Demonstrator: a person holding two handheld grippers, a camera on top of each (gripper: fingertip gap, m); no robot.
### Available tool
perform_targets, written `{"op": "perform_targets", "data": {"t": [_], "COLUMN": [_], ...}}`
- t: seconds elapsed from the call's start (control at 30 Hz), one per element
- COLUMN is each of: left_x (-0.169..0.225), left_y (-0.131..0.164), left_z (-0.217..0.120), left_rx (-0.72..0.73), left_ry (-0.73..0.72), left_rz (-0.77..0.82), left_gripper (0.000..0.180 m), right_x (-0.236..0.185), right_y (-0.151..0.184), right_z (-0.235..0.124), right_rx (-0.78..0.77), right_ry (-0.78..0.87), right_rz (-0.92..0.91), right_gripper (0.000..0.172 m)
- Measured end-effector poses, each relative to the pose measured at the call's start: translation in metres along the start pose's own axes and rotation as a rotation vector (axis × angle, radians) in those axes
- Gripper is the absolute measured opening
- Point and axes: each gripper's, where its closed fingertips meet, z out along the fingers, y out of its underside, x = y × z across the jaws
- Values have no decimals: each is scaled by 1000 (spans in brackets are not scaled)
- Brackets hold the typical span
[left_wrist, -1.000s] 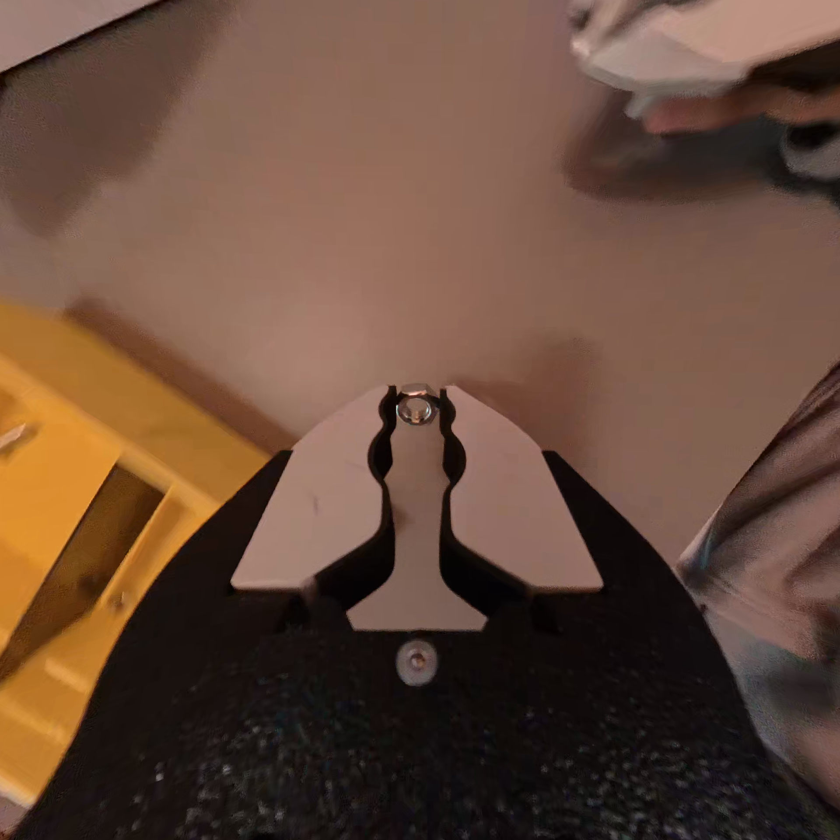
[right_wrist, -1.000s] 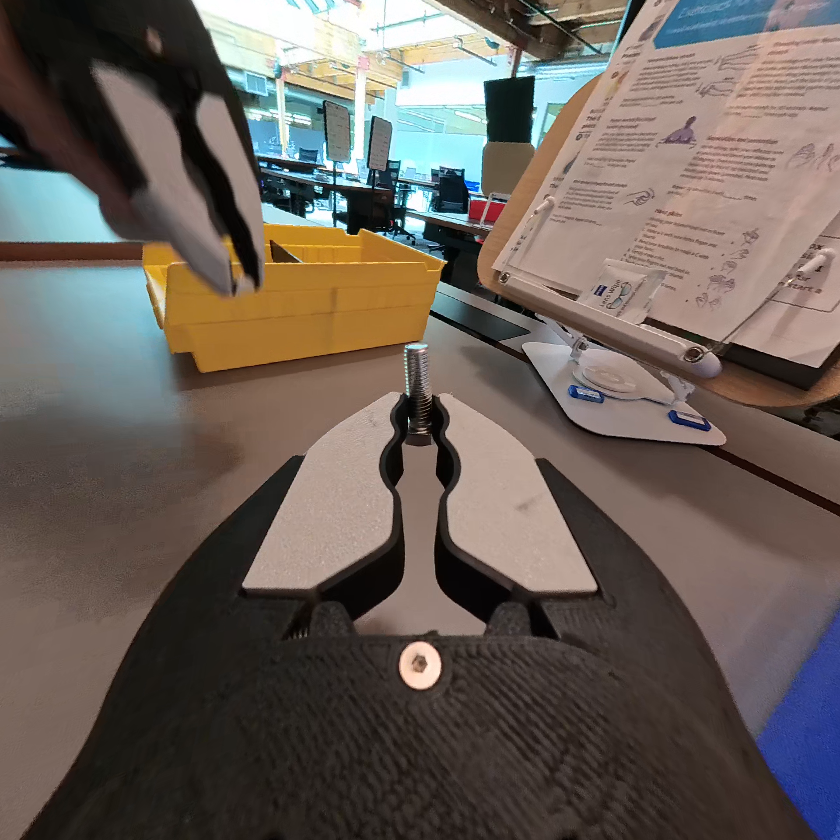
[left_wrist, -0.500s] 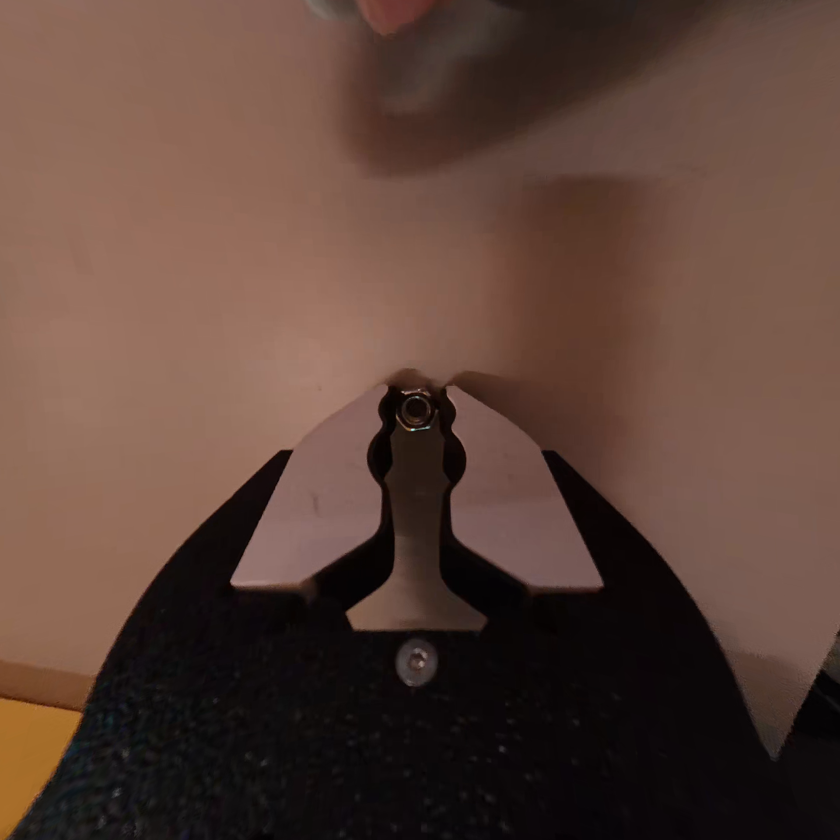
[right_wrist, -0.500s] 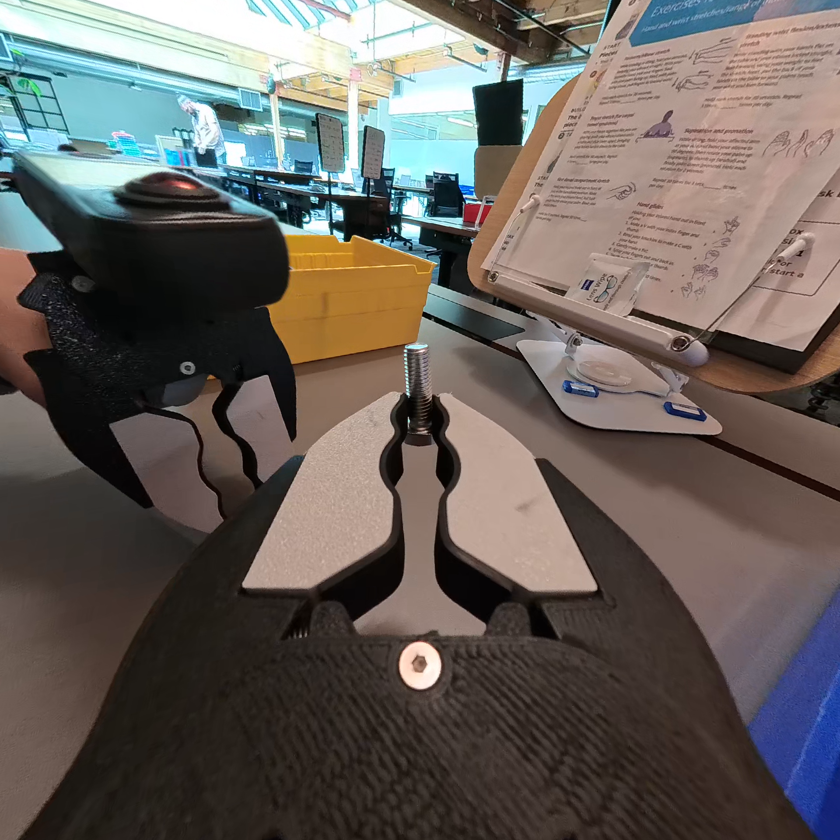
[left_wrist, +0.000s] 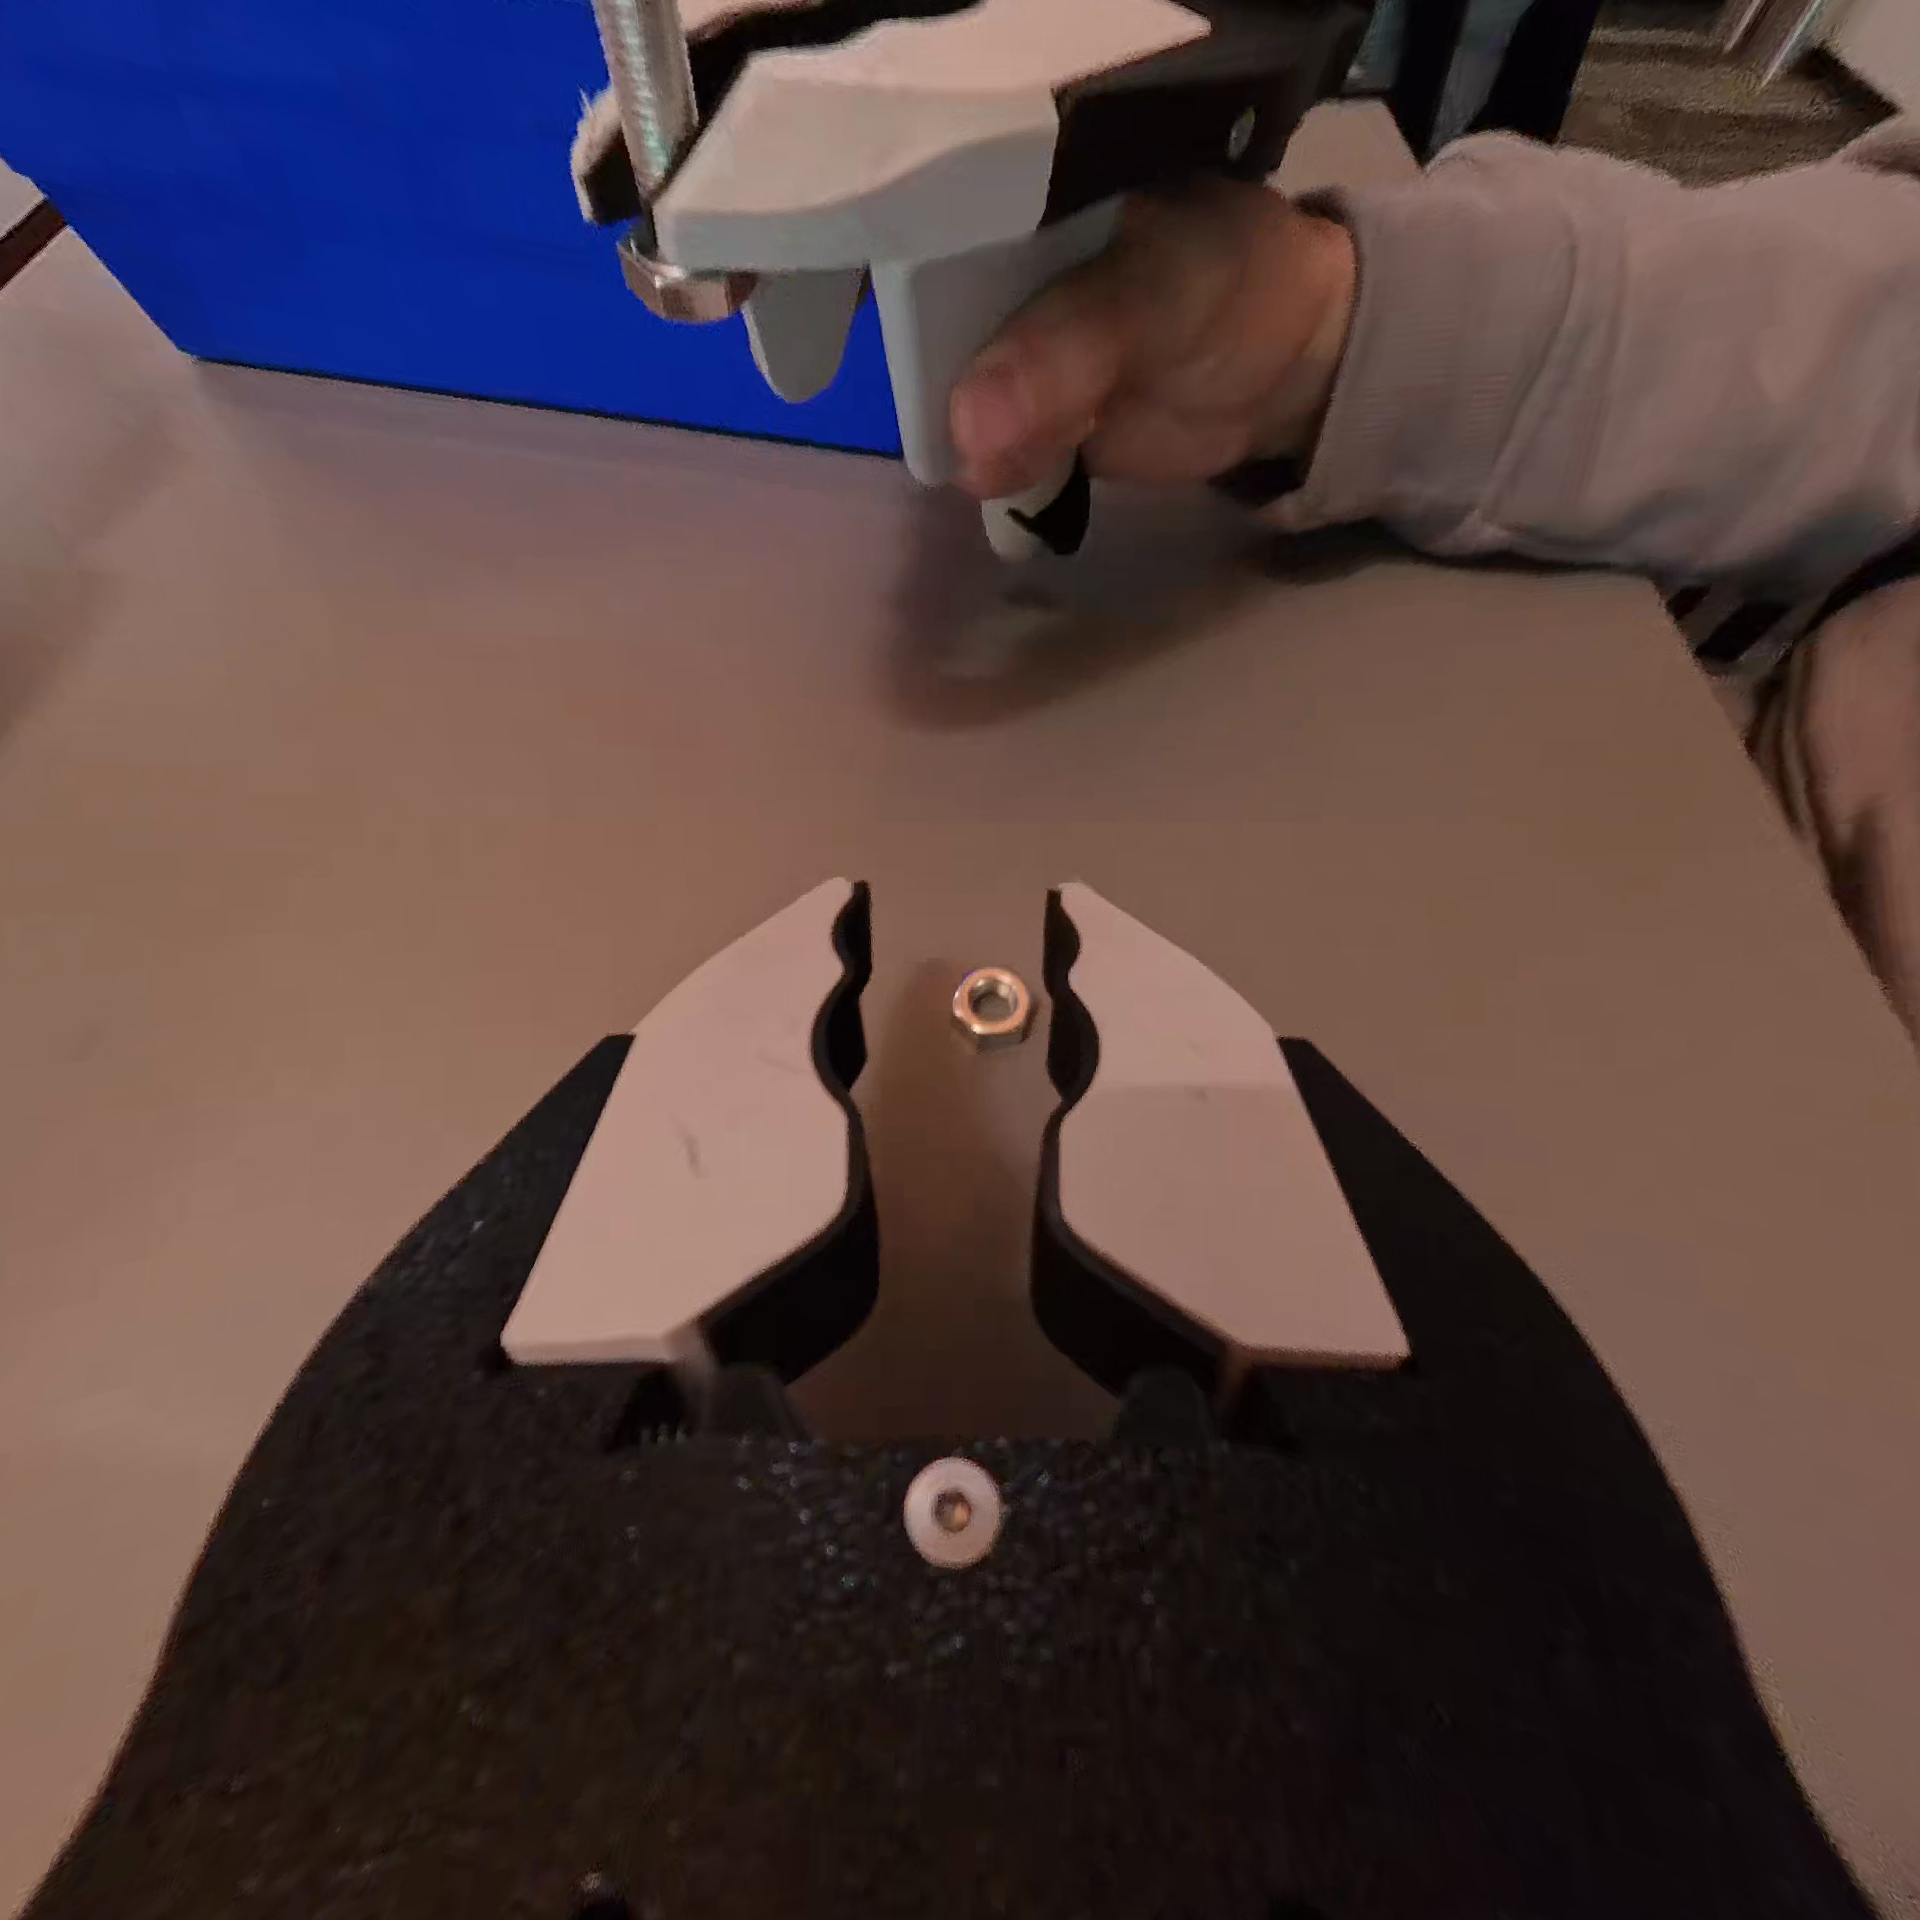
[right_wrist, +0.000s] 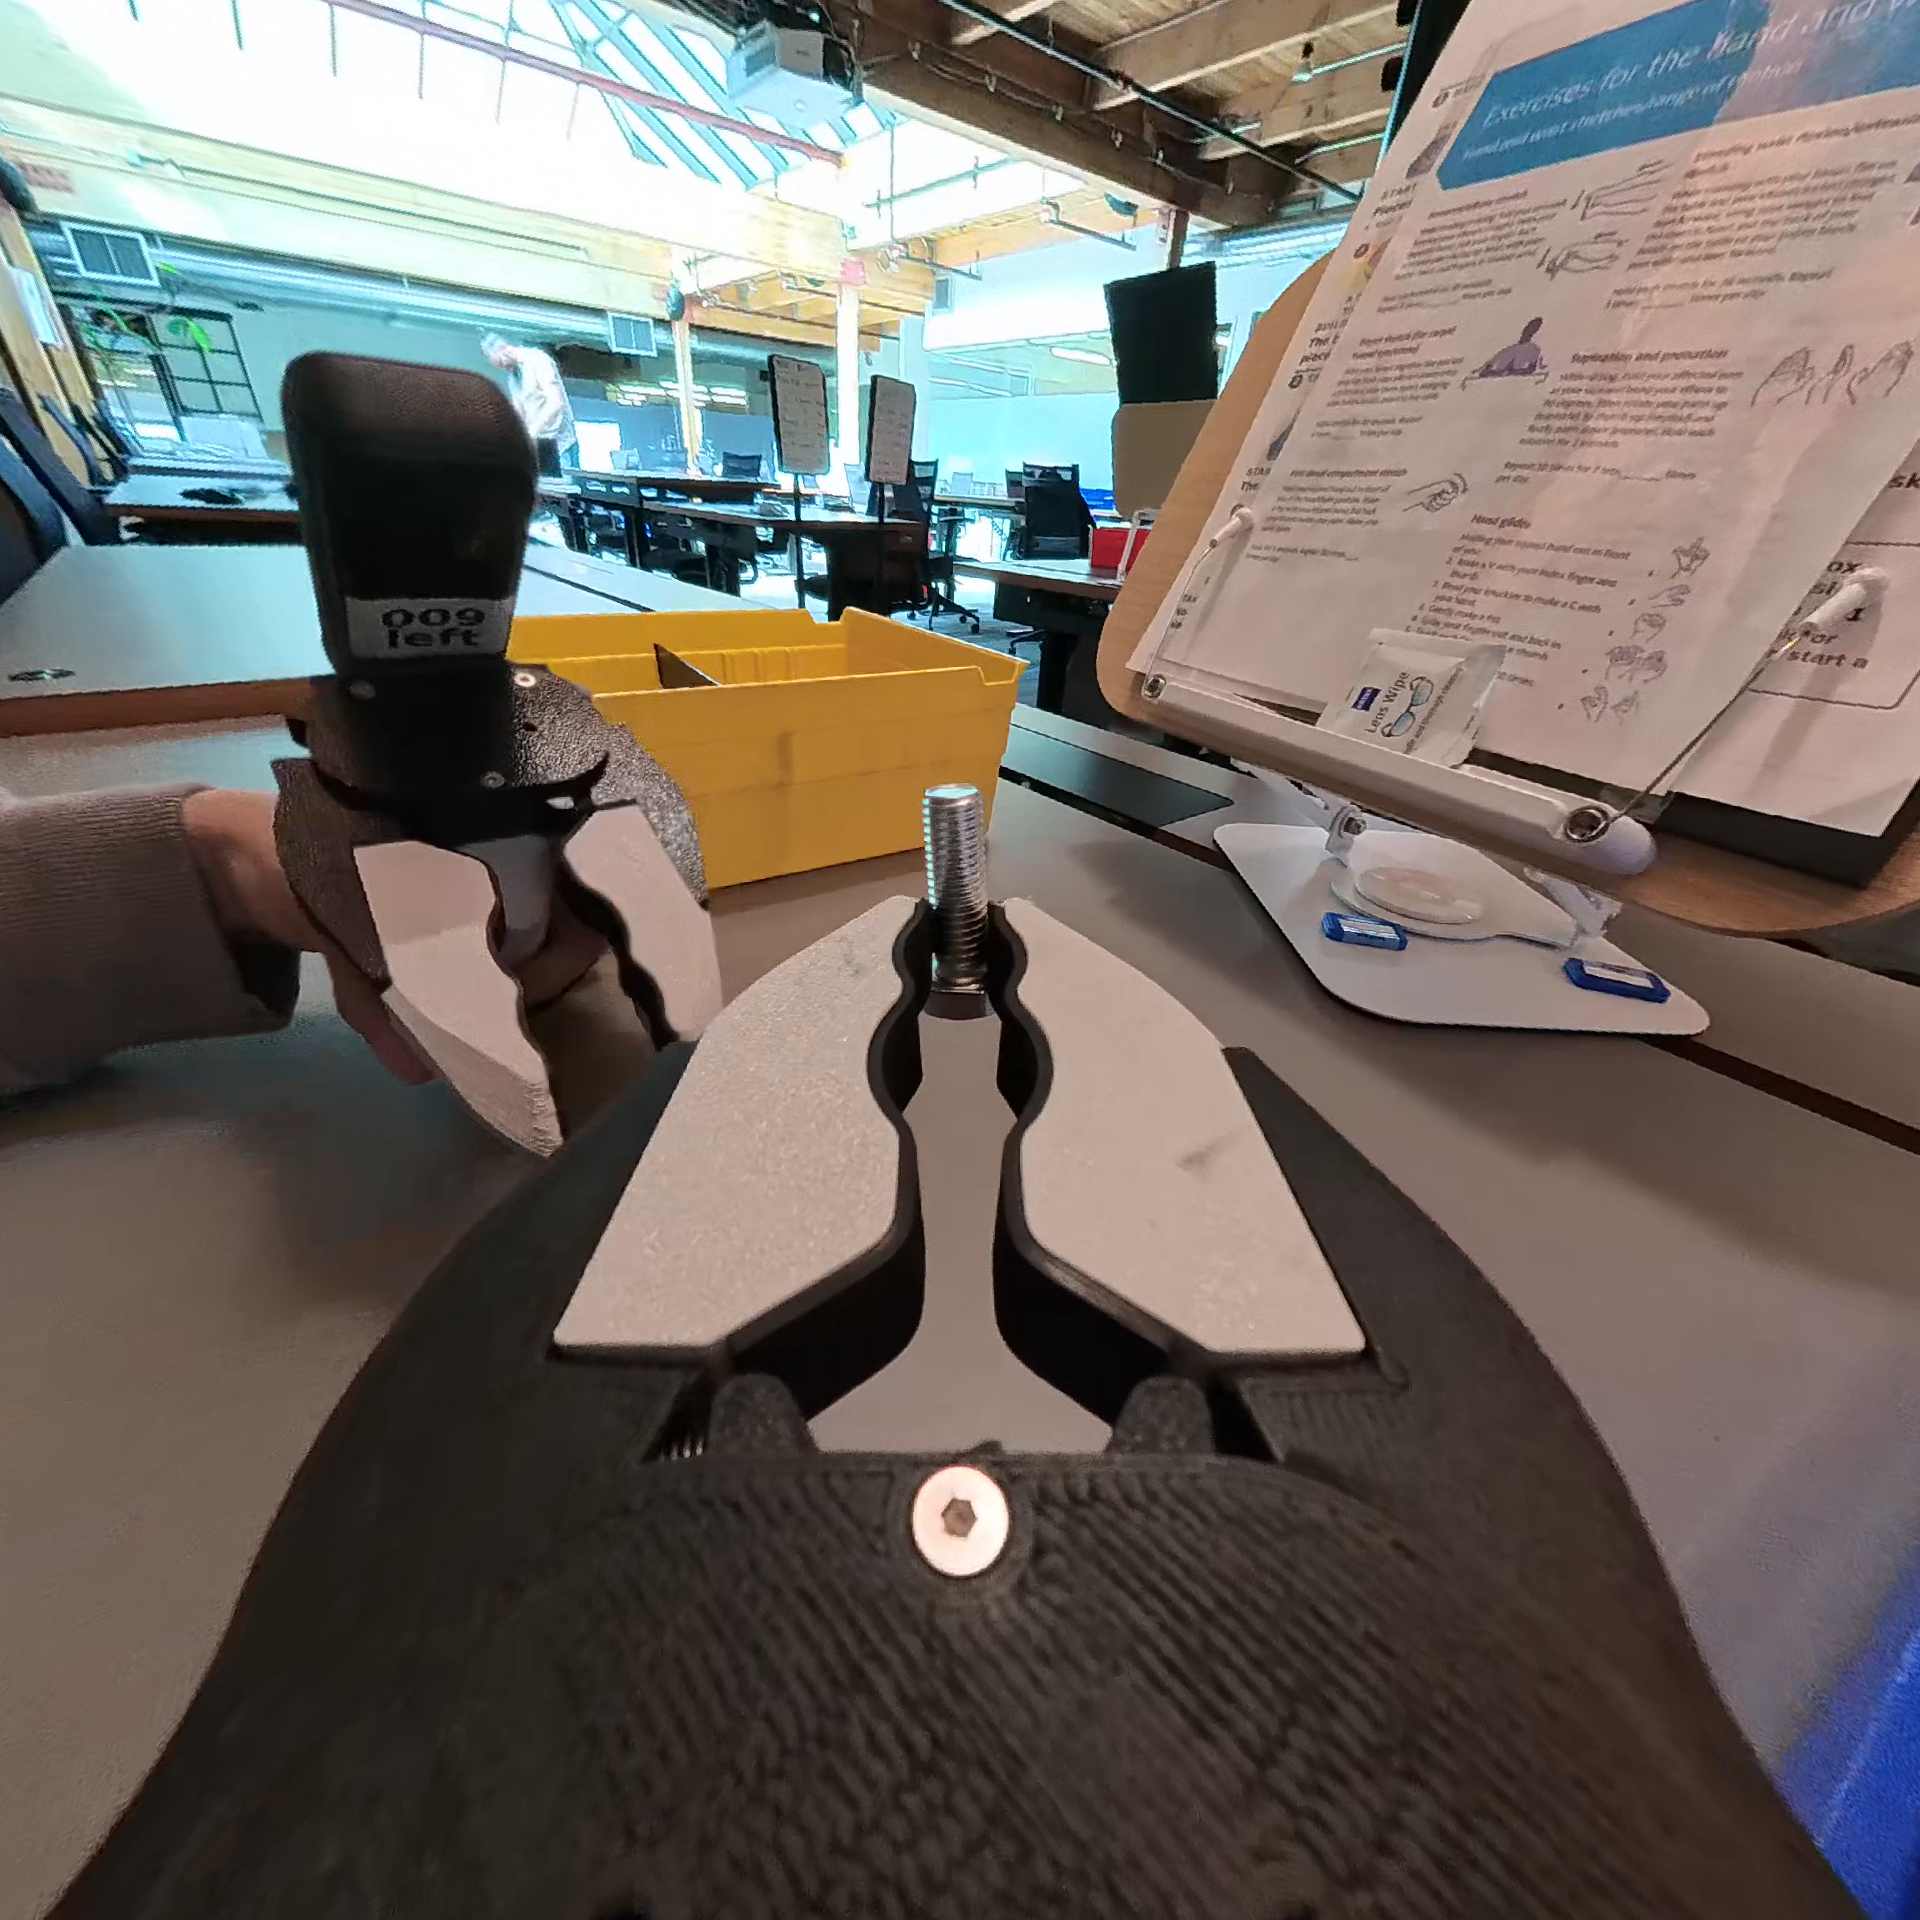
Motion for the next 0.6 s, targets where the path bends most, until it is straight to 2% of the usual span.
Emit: {"op": "perform_targets", "data": {"t": [0.03, 0.17, 0.33, 0.4, 0.6], "left_x": [1, 7, 9, 7, 8], "left_y": [5, 10, 28, 31, 34], "left_z": [0, 5, 13, 15, 18], "left_rx": [-15, -60, -201, -223, -253], "left_ry": [6, 21, 29, 25, 60], "left_rz": [15, 72, 126, 125, 96], "left_gripper": [29, 21, 24, 27, 17], "right_x": [0, 1, -2, -4, -4], "right_y": [0, 1, 4, 5, 7], "right_z": [0, 0, 2, 2, 3], "right_rx": [-2, -8, -18, -23, -31], "right_ry": [0, -1, -12, -21, -29], "right_rz": [-5, -3, -6, -7, -6], "right_gripper": [9, 9, 9, 9, 9]}}
